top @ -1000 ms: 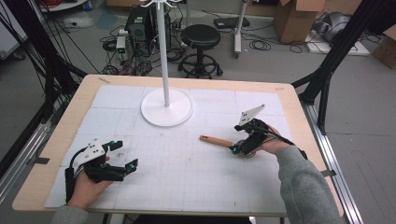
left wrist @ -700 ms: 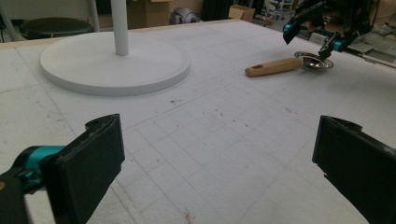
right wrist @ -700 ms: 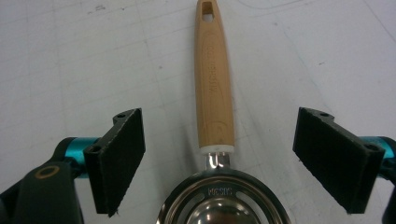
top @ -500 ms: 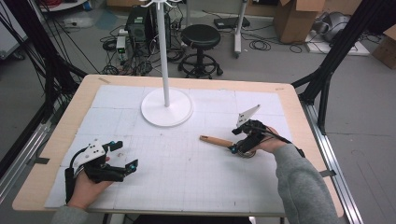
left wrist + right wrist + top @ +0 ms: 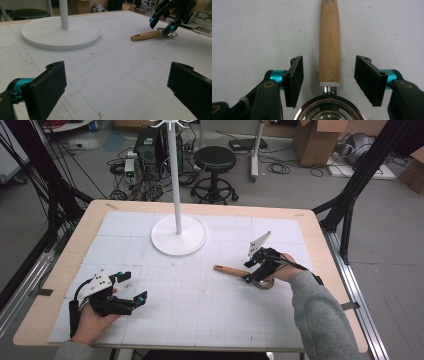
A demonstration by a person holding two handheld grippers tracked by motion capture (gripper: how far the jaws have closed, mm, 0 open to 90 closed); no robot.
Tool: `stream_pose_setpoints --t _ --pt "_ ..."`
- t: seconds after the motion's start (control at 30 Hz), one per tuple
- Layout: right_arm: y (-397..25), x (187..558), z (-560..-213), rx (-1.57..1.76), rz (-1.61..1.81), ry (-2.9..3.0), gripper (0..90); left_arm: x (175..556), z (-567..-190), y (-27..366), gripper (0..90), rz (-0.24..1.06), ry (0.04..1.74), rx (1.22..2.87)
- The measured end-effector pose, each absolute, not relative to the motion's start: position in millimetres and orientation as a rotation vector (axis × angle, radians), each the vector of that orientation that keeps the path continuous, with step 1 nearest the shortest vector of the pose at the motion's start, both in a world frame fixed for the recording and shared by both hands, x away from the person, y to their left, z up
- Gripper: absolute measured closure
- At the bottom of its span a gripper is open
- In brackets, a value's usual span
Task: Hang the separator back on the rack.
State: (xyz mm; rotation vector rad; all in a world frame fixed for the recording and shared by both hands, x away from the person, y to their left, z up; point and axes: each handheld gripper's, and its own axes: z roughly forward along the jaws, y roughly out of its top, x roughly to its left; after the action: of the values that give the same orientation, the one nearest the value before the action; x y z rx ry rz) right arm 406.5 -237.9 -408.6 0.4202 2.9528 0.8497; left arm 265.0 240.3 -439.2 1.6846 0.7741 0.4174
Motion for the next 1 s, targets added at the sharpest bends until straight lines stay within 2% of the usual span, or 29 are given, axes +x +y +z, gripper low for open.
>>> stream_pose_setpoints --t 1.0 --pt "-237.6 408.2 -419.6 0.386 0.733 2.990 52.6 264.5 -440.0 240.9 2.8 0.411 0.778 1.690"
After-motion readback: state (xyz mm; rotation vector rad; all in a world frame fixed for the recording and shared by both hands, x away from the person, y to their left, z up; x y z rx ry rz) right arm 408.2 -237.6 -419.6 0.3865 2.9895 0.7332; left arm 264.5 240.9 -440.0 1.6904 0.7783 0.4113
